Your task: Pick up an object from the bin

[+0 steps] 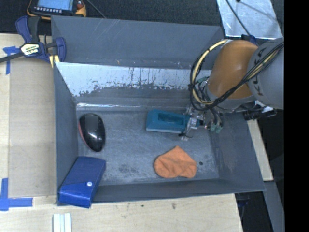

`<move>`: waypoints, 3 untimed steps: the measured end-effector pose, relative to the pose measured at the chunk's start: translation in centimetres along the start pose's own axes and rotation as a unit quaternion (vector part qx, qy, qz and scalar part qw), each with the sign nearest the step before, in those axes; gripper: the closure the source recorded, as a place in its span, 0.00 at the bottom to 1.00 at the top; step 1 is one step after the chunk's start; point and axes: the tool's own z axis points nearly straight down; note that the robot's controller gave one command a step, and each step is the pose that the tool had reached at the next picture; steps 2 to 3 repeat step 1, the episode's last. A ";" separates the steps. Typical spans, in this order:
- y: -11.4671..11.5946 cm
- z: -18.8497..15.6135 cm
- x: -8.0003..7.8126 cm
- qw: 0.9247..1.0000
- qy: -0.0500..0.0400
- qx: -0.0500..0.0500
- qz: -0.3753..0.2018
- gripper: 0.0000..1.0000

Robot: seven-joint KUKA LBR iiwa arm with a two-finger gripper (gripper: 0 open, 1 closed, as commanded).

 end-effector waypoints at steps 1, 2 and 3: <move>0.0 -1.3 -0.1 1.000 -0.003 0.000 0.000 1.00; 0.0 -1.3 -0.1 1.000 -0.003 0.000 0.000 1.00; 0.0 -1.3 -0.1 1.000 -0.003 0.000 0.000 1.00</move>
Offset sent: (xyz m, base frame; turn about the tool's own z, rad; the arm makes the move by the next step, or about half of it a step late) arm 0.0000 0.0001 0.0615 0.0000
